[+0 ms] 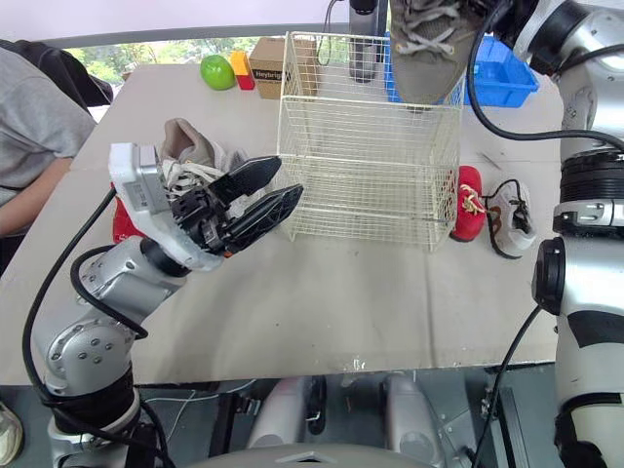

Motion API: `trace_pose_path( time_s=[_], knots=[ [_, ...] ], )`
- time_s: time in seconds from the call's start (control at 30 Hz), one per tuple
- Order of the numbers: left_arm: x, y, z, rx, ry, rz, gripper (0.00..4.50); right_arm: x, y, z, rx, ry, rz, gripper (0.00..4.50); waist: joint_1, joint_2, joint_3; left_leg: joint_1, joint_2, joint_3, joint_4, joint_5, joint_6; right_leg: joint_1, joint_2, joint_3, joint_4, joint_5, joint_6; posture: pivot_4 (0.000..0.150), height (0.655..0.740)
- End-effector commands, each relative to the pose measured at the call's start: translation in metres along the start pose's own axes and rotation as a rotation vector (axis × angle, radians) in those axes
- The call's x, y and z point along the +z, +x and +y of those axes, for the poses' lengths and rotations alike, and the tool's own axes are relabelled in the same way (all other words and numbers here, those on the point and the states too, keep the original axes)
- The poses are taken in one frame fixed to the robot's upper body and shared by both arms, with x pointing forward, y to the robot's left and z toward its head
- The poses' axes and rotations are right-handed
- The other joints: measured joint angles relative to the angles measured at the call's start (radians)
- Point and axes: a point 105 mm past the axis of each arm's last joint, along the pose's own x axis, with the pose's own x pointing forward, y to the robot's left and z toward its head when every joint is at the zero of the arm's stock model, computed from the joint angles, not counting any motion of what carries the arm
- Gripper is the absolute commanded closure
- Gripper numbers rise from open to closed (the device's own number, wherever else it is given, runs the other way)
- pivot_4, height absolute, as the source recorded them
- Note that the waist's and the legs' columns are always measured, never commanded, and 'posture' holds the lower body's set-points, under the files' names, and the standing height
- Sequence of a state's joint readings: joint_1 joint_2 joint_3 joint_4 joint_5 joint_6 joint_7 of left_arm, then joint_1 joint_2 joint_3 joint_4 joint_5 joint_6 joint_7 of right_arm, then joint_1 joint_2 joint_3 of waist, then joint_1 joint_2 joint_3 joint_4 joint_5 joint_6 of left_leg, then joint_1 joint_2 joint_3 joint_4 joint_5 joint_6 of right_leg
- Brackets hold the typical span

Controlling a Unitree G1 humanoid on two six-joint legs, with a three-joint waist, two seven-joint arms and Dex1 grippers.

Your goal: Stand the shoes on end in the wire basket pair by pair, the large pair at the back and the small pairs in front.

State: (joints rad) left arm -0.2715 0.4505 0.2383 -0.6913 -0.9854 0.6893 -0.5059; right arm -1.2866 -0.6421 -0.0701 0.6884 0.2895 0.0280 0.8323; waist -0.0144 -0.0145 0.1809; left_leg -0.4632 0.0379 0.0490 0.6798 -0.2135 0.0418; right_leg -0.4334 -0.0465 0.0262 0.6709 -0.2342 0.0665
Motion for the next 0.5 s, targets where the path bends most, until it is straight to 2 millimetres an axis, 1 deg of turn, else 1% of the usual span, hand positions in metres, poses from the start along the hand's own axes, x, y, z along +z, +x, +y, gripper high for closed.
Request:
trace_pose_path(
  time_s=[0.03, 0.1, 0.2, 0.27, 0.4, 0.47, 0.5],
  knots=[
    [0.012, -0.009, -0.009, -0.028, 0.04, -0.017, 0.63, 0.009, -0.003, 0.003, 0.088, -0.048, -0.043, 3.69, 0.0, 0.0, 0.0, 0.0, 0.0, 0.0, 0.0, 0.0, 0.0, 0.0, 0.0, 0.0, -0.001, 0.0, 0.0, 0.15, 0.74],
    [0.011, -0.012, -0.009, -0.028, 0.047, 0.002, 0.63, -0.002, -0.006, 0.005, 0.104, 0.022, -0.028, 3.69, 0.001, 0.0, 0.0, 0.0, 0.0, -0.001, -0.001, 0.0, 0.0, 0.0, 0.0, 0.0, -0.001, 0.0, 0.0, 0.15, 0.74],
    [0.012, -0.02, -0.009, -0.023, 0.055, 0.026, 0.63, -0.023, -0.012, 0.019, 0.154, 0.127, 0.021, 3.69, 0.004, 0.0, 0.0, 0.0, 0.0, -0.001, -0.001, 0.0, 0.0, 0.001, 0.0, -0.001, -0.001, 0.0, 0.0, 0.15, 0.74],
    [0.01, -0.024, -0.01, -0.03, 0.063, 0.054, 0.63, -0.036, -0.016, 0.026, 0.173, 0.139, 0.065, 3.69, 0.004, 0.0, 0.0, 0.0, 0.001, -0.001, -0.002, 0.0, 0.0, 0.002, 0.0, -0.002, -0.003, 0.0, 0.0, 0.15, 0.74],
    [0.01, -0.032, -0.009, -0.027, 0.067, 0.074, 0.63, -0.058, -0.024, 0.024, 0.114, 0.273, 0.115, 3.69, 0.002, 0.001, 0.0, 0.0, 0.0, -0.001, -0.003, 0.0, 0.0, 0.001, 0.0, -0.001, -0.004, 0.0, 0.0, 0.15, 0.74],
    [0.011, -0.036, -0.007, -0.017, 0.073, 0.085, 0.63, -0.07, -0.031, 0.027, 0.101, 0.317, 0.154, 3.69, 0.001, 0.0, 0.0, 0.001, 0.0, -0.001, -0.004, 0.0, 0.0, 0.001, 0.0, -0.001, -0.004, 0.0, 0.0, 0.15, 0.74],
    [0.011, -0.039, -0.003, -0.001, 0.077, 0.089, 0.63, -0.077, -0.036, 0.032, 0.096, 0.364, 0.166, 3.69, 0.001, 0.0, 0.0, 0.002, 0.0, -0.001, -0.004, 0.0, 0.0, 0.002, 0.0, -0.001, -0.004, 0.0, 0.0, 0.15, 0.74]
  ],
)
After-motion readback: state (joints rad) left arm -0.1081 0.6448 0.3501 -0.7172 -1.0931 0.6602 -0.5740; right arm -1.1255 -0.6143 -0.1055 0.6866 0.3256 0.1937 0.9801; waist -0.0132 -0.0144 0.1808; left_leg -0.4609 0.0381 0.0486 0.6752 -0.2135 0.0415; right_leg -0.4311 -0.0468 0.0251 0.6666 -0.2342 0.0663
